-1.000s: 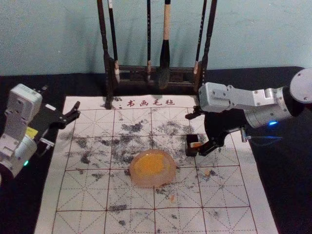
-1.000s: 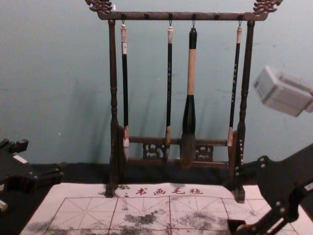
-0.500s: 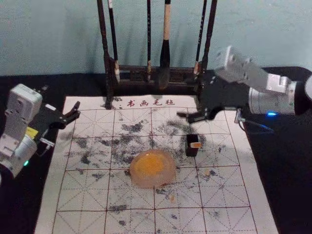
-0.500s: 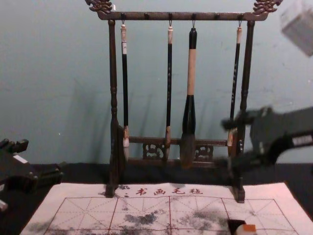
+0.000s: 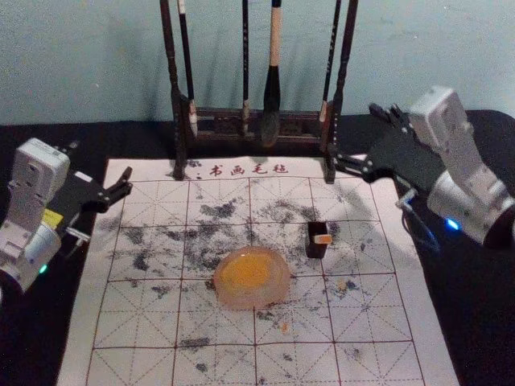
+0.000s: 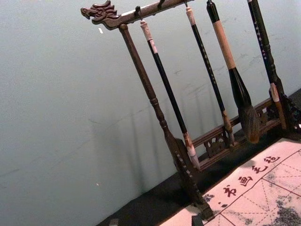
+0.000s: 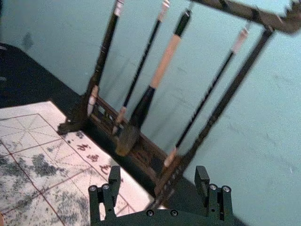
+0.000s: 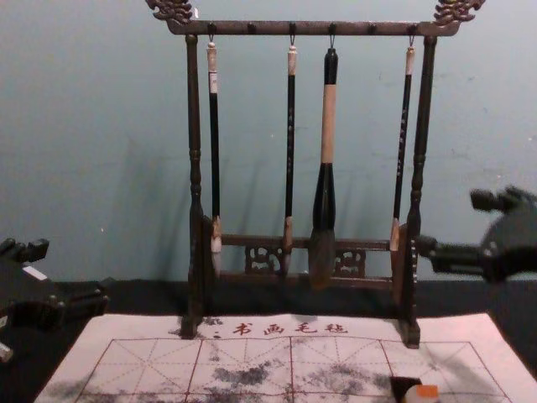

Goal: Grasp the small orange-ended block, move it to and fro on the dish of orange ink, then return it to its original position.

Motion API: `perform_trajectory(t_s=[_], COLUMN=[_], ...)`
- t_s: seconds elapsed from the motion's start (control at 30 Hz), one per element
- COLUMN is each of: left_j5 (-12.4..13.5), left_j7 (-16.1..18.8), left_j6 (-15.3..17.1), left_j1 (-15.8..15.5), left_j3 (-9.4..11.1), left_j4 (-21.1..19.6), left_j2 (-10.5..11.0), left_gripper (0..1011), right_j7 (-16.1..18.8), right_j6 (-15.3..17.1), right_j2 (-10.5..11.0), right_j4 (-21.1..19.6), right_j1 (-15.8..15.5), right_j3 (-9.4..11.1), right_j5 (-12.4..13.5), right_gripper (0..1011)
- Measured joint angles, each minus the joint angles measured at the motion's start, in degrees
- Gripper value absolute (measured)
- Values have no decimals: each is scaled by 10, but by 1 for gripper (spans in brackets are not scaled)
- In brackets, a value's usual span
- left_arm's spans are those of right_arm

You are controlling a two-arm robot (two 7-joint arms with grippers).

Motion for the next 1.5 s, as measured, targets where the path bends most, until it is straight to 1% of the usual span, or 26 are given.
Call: perform_trajectory(t_s=[0.07, 0.1, 0.2, 0.23, 0.33, 0.43, 0.63, 0.8, 1.5], left_j5=[0, 0, 0, 0, 0, 0, 0, 0, 0], left_j7=[0, 0, 0, 0, 0, 0, 0, 0, 0], left_j6=[0, 0, 0, 0, 0, 0, 0, 0, 0], left_j1=[0, 0, 0, 0, 0, 0, 0, 0, 0], left_j3=[0, 0, 0, 0, 0, 0, 0, 0, 0], left_j4=[0, 0, 0, 0, 0, 0, 0, 0, 0], left_j2=[0, 0, 0, 0, 0, 0, 0, 0, 0], left_gripper=[1001, 1001, 1001, 1001, 1001, 1001, 1001, 1001, 1001], right_j7=[-12, -25, -44, -54, -67, -74, -76, -76, -77], right_j6=[-10, -21, -39, -48, -58, -60, -57, -52, -52], right_j2=[-6, -12, -22, -28, -41, -53, -66, -74, -73], right_j4=[3, 8, 17, 23, 40, 54, 73, 84, 81], right_j1=[-14, -27, -41, -48, -59, -65, -71, -70, -70], right_j3=[6, 11, 18, 21, 27, 32, 38, 40, 39], right_j5=[0, 0, -4, -6, -9, -8, -9, -19, -18], right_gripper=[1003, 1003, 1003, 1003, 1003, 1003, 1003, 1003, 1003])
